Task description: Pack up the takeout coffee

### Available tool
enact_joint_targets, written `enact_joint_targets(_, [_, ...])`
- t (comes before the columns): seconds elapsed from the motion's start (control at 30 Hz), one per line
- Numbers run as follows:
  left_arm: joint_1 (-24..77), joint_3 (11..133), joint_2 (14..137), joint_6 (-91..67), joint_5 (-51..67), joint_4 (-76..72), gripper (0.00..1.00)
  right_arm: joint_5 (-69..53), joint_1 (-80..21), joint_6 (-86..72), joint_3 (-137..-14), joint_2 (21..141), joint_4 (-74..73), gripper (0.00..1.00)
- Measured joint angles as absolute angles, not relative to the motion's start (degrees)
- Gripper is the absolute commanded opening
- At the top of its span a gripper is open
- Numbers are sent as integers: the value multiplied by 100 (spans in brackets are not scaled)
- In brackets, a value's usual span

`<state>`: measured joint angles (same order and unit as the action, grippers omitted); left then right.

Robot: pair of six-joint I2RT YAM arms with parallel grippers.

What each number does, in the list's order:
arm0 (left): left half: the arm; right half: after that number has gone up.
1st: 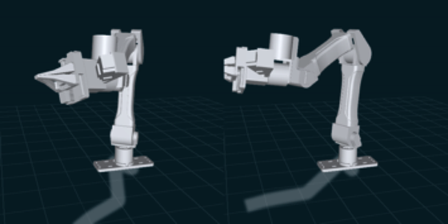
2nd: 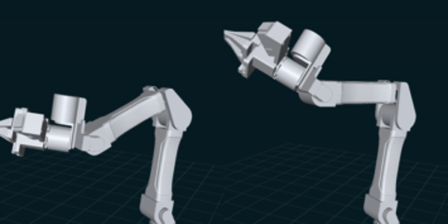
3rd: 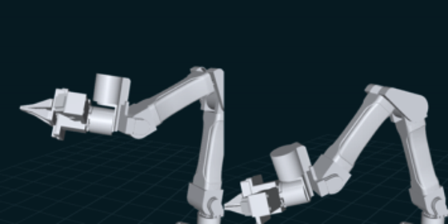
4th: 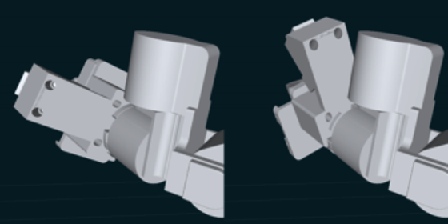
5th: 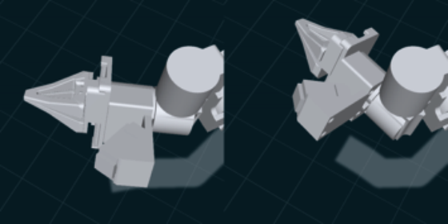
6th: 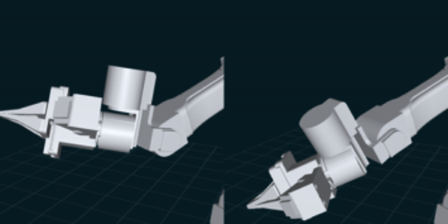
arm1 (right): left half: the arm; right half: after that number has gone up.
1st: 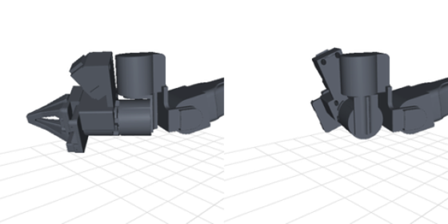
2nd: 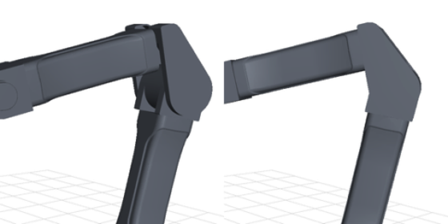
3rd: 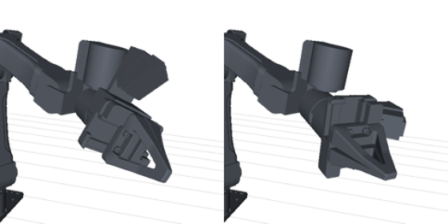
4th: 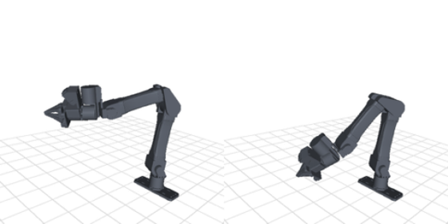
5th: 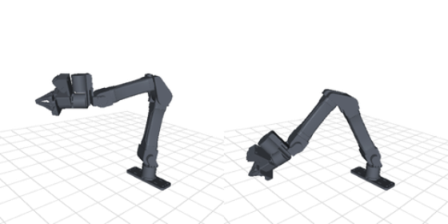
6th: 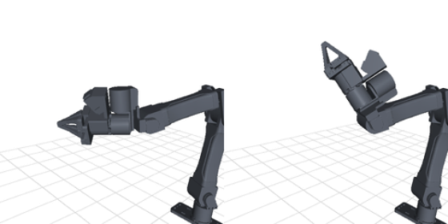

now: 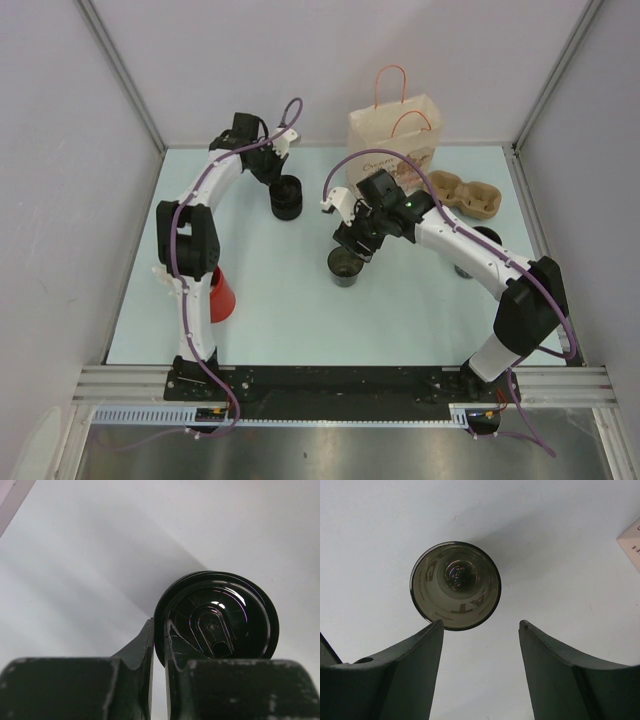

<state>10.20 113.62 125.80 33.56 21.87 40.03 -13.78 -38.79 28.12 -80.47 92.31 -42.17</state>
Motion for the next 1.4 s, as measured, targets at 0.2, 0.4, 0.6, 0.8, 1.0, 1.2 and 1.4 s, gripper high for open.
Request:
enact_joint_targets(0.2, [1015, 11369, 12562, 3271, 2386, 4106, 13, -1378, -3881, 2812, -8047, 9231, -4217, 66])
enact_joint_targets(0.4, [987, 11402, 12562, 3177, 2512, 4202, 13, -1380, -3892, 2825, -8047, 9231, -4217, 66])
enact_joint_targets(0.6, [875, 11459, 12499, 3076, 2696, 4329, 12, -1382, -3918, 2873, -8047, 9231, -4224, 67])
enact_joint_targets(0.8, [753, 11498, 12158, 2908, 3037, 4626, 6, -1334, -4012, 3011, -8044, 9201, -4252, 69])
enact_joint_targets(1.0, [749, 11135, 11445, 2729, 3269, 5144, 4, -663, -4582, 3430, -7964, 8543, -4239, 77])
enact_joint_targets(1.2, [762, 9909, 10407, 2692, 3590, 5653, 0, 139, -5426, 4147, -7964, 7655, -4062, 89])
enact_joint_targets(1.4, [825, 9583, 10055, 2902, 4132, 6346, 0, 648, -5902, 4821, -7964, 7647, -3857, 100])
